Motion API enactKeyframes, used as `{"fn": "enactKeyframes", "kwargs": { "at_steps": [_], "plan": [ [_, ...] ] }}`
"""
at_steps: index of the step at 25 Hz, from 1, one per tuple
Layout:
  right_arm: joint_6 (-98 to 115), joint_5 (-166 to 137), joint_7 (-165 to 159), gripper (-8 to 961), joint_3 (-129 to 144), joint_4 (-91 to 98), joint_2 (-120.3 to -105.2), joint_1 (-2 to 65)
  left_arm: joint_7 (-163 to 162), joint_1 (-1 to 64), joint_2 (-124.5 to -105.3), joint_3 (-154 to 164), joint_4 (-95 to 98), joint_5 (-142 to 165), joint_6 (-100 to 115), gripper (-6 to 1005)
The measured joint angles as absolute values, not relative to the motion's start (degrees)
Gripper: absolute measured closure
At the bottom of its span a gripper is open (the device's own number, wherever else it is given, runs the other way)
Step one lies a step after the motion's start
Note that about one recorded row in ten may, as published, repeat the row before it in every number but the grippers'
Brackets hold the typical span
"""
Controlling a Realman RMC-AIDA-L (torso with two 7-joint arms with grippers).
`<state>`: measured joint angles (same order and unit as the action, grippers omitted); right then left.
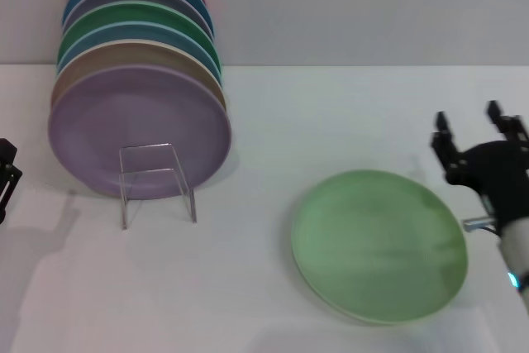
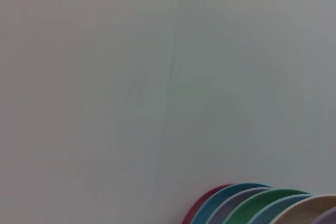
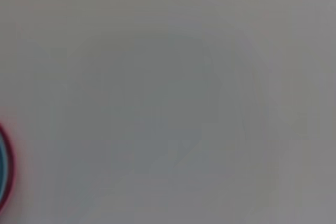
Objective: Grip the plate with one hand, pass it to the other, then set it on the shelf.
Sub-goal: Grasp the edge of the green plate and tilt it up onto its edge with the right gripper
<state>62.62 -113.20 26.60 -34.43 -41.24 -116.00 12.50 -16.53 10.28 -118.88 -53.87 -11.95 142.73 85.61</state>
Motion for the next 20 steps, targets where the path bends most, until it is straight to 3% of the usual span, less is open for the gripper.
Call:
{"fn": "enactKeyframes", "kwargs": {
  "at_steps": [5,7,8,11,20],
  "plan": [
    [46.1,-113.2,39.8,286,-43.9,-56.8,-115.23,7.1,-16.5,10.3,-118.83,-53.9,-11.9,142.7,85.6,159],
    [37.1,-113.2,45.5,286,-49.5,-62.6,-115.99,4.4,-16.5,10.3,-118.82,-53.9,-11.9,142.6,85.6,159],
    [28.5,-113.2,50.0,286,-55.4,-66.5,-117.51,2.1,-16.5,10.3,-118.82,-53.9,-11.8,142.5,85.6,159],
    [16.4,-113.2,54.8,287,-62.3,-70.6,-119.15,-0.1,-16.5,10.3,-118.82,-54.1,-11.8,142.3,85.6,159],
    [-15.4,-118.3,47.3,288,-79.2,-77.5,-119.05,0.2,-16.8,10.2,-118.73,-54.5,-11.9,142.3,86.7,158]
  ]
}}
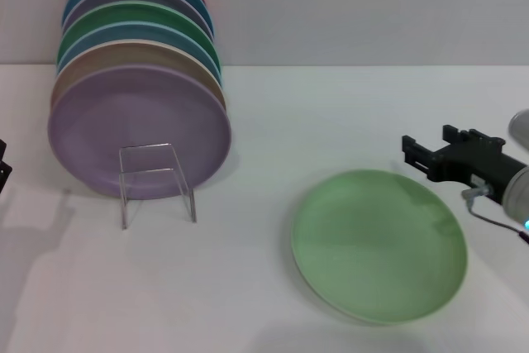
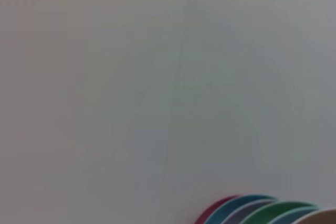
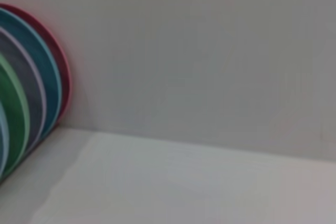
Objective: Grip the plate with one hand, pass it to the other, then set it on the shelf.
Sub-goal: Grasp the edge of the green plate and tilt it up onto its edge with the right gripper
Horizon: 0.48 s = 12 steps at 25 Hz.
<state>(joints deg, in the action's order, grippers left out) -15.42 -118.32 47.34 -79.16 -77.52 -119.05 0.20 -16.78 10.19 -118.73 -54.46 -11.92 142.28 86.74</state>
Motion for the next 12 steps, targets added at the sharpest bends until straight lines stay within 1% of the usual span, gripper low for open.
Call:
{"fn": "enactKeyframes", "kwargs": {
  "at_steps": [1,3,6,7,9,10,11,12],
  "plan": [
    [-22.7,-124.2,42.0,288,-83.4,-78.7,-119.00,1.6,-16.8,10.2,-118.73,-54.4,-11.9,142.3,87.3,158],
    [-25.8,-126.8,40.0,288,-84.9,-79.4,-119.00,2.1,-16.8,10.2,-118.74,-54.3,-12.0,142.3,88.1,158],
    [-39.3,-136.6,32.7,288,-90.1,-84.4,-118.97,4.5,-16.9,10.1,-118.90,-54.3,-12.0,142.3,88.0,158],
    [-39.3,-136.6,32.7,288,-90.1,-84.4,-118.97,4.5,-16.9,10.1,-118.90,-54.3,-12.0,142.3,88.0,158],
    [-49.3,-140.5,29.3,288,-93.1,-88.7,-118.98,6.0,-16.7,10.2,-119.00,-54.1,-11.9,142.3,87.5,158],
    [-49.3,-140.5,29.3,287,-93.1,-88.7,-118.98,6.0,-16.7,10.2,-119.00,-54.1,-11.9,142.3,87.5,158],
    [-56.2,-142.3,27.3,287,-95.0,-90.4,-118.97,7.7,-16.6,10.3,-119.00,-54.1,-11.9,142.3,87.3,158],
    [-56.2,-142.3,27.3,287,-95.0,-90.4,-118.97,7.7,-16.6,10.3,-119.00,-54.1,-11.9,142.3,87.3,158]
  ]
}}
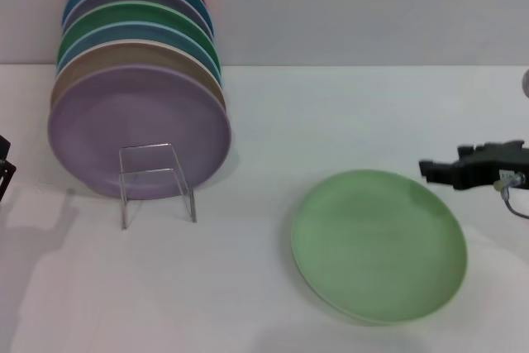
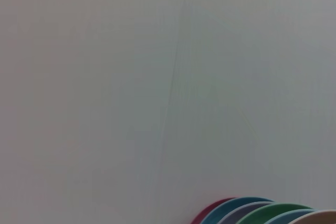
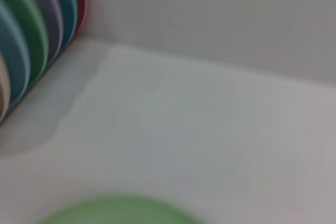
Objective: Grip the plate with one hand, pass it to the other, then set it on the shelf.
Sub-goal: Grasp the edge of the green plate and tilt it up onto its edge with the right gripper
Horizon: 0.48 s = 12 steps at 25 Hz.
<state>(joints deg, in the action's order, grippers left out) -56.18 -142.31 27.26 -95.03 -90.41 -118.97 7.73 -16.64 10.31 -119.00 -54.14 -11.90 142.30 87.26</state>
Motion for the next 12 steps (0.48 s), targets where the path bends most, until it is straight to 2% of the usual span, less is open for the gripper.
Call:
{"fn": "enactKeyframes", "kwargs": {
  "at_steps": [4,12],
  "plan": [
    [-69.5,-144.6,23.8,287,-100.2,-89.3,-118.90,13.2,-16.6,10.3,-119.00,-54.2,-11.9,142.3,87.3,158],
    [-78.9,-145.1,22.1,288,-105.3,-84.0,-118.82,19.0,-17.0,10.1,-119.00,-54.1,-12.5,142.4,87.5,158]
  ]
}}
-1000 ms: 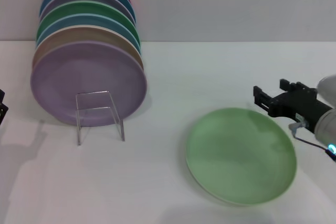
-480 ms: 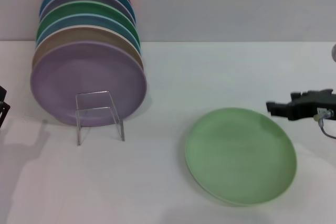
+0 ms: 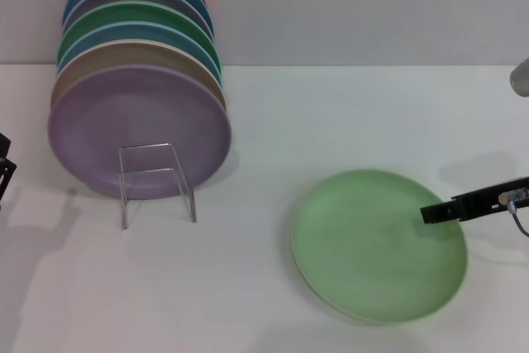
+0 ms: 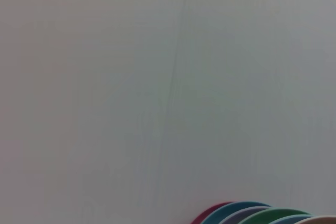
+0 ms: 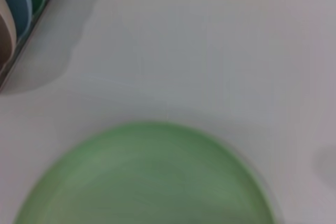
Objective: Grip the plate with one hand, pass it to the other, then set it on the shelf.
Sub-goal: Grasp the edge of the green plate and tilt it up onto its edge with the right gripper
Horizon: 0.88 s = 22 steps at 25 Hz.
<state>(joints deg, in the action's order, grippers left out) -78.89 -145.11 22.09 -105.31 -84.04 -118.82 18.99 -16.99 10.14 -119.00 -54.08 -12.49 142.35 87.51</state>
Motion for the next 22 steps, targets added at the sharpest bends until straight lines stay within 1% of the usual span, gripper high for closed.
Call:
{"fn": "enactKeyframes", "kwargs": {
  "at_steps": [7,22],
  "plan": [
    [-79.6,-148.2,21.2,287,-107.0,-79.4,-118.84,21.6,-17.1,10.1,-119.00,-54.0,-12.7,142.5,87.8,158],
    [-77.9,-148.8,21.1,287,-107.2,-73.4,-119.00,24.0,-16.9,10.4,-118.80,-54.2,-12.6,142.3,87.8,159]
  ]
}}
